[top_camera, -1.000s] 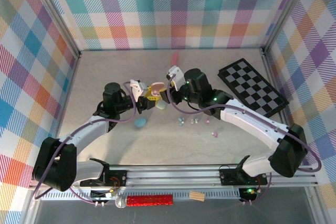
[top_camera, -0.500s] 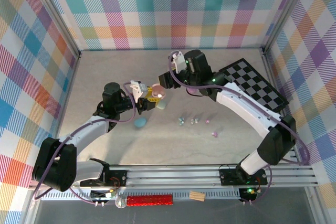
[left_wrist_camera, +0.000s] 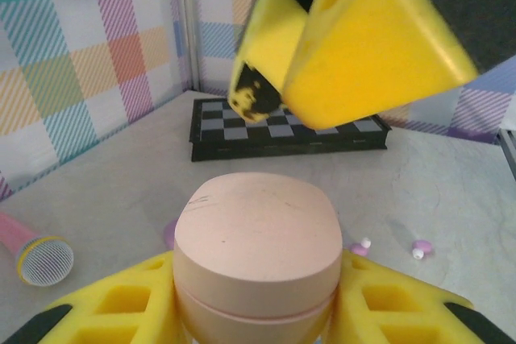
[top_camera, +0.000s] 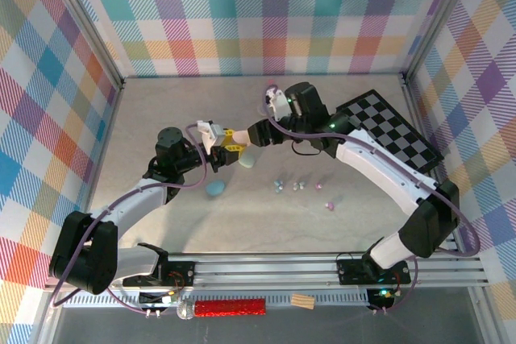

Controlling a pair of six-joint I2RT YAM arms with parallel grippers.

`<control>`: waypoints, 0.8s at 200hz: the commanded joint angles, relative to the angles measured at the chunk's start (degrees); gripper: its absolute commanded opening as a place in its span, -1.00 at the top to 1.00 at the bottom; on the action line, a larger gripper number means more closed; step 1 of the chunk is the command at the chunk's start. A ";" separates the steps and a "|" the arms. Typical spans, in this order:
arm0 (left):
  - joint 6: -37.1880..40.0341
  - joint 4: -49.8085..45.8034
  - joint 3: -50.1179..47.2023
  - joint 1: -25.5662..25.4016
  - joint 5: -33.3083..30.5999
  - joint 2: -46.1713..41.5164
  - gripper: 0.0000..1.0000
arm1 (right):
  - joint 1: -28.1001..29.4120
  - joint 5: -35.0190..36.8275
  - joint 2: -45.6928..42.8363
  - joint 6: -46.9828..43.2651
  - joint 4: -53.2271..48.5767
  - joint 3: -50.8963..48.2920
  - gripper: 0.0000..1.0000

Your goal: Insert the wireless bluetooth earbuds into the charging case

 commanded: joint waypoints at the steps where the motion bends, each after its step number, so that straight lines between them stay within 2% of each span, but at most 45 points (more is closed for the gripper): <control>1: -3.33 7.02 0.05 -0.55 0.26 -0.31 0.26 | -3.80 -10.57 -2.28 9.82 6.68 -3.71 -0.37; 30: -8.41 15.51 -0.76 -0.73 -0.01 1.21 0.26 | -8.23 -26.53 -1.74 26.07 23.02 -10.49 -0.45; 62: -13.13 24.33 -0.47 -1.34 0.40 4.94 0.26 | -8.31 -35.66 1.44 35.10 33.51 -12.33 -0.46; 84: -13.36 25.14 0.10 -1.78 0.49 6.32 0.26 | -8.23 -38.56 2.94 40.00 39.93 -13.30 -0.44; 111: -13.19 25.53 0.20 -2.05 0.44 6.81 0.26 | -7.96 -39.98 4.55 42.28 41.86 -13.25 -0.36; 160: -11.69 22.99 0.46 -2.30 1.23 6.53 0.26 | -8.04 -40.01 5.96 46.29 46.68 -14.53 0.10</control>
